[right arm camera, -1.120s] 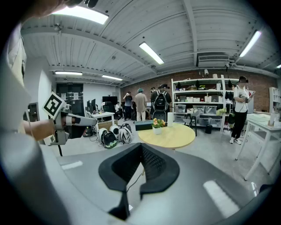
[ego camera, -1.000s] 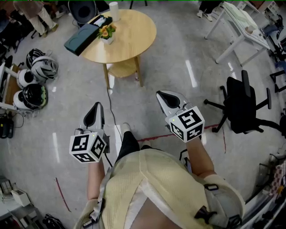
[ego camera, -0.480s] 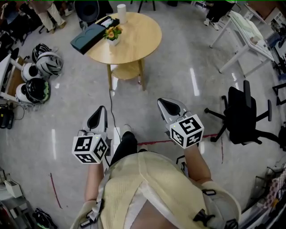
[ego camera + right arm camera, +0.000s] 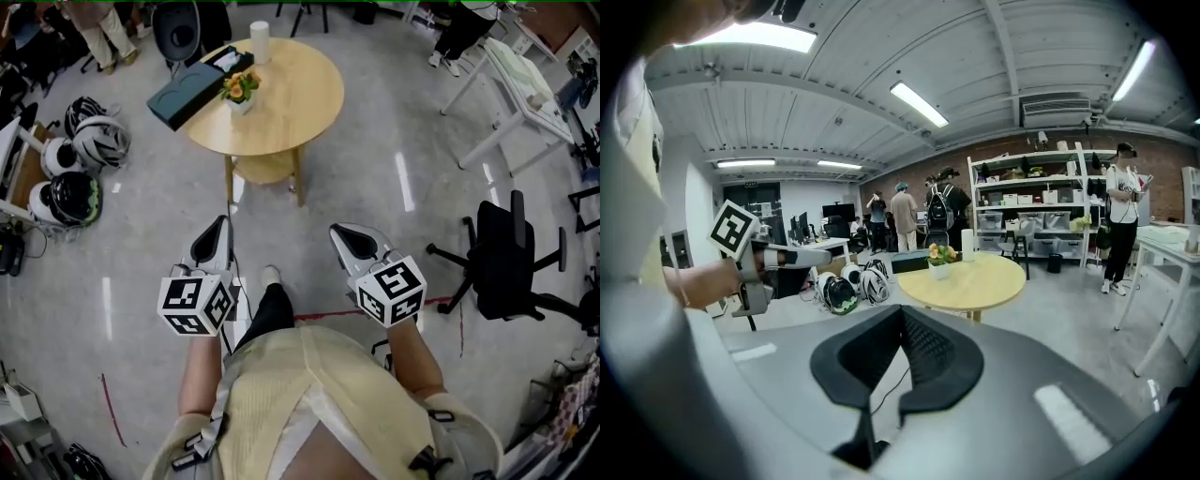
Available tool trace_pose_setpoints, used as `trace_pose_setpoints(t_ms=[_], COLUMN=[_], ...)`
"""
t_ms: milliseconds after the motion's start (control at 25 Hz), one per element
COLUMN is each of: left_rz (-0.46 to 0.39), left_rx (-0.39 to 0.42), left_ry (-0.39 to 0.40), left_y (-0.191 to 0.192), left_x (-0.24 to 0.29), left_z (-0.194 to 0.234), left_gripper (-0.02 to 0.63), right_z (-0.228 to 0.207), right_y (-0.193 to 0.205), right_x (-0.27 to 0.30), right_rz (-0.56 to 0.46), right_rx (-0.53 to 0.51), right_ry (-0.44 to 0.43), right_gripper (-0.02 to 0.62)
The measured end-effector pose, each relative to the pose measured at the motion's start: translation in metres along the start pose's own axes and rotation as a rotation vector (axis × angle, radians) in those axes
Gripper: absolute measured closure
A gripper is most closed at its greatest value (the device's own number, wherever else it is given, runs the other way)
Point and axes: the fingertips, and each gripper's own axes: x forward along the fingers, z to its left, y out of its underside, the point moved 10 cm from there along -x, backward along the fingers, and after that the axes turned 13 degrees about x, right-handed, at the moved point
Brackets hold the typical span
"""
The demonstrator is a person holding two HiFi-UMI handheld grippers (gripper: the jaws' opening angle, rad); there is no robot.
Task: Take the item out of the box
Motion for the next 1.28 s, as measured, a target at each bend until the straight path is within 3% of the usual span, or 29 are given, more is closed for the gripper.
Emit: trace_pose_setpoints(t_ms=[200,440,600,960,1160,1280], left_rz=[-0.005,0.013,0.028,0.023,0.026,0.033], left_rx=[0.027,0.039,0.004,-0.006,-0.019,-0.006], left_ry=[-0.003,-0.047,-0.01,-0.007,-0.032,-0.061], left_y=[-0.005,-0.007,-0.005,-0.017,-0.022,-0.028], left_x=[0.029,0.051,0.068,0.099,0.113,0.124], left_z=[0.018,0.061,0.091,0.142,0.153,0.159], left_gripper=[0.606,0.606,0.606,0.606,0.606,0.606], right_z=[-0.019,-0.032,-0.038,-0.045,-0.063,-0.08], right_y=[-0.018,-0.058,-0.085,-0.132,-0.155,-0.179], right_x=[0.028,0.081,0.122,0.198,0.226,0.251], right_rz=[0.021,-0.01,0.021,0.084,0.109,0.104], right_rx=[-0.013,-0.071,-0.123,-0.182,-0.153,-0.202], right_ry=[-0.002,-0.071,-0.084,-0.139,-0.211,-0.242], right_gripper=[0.591,0.591,0.589,0.524,0.497,0.48])
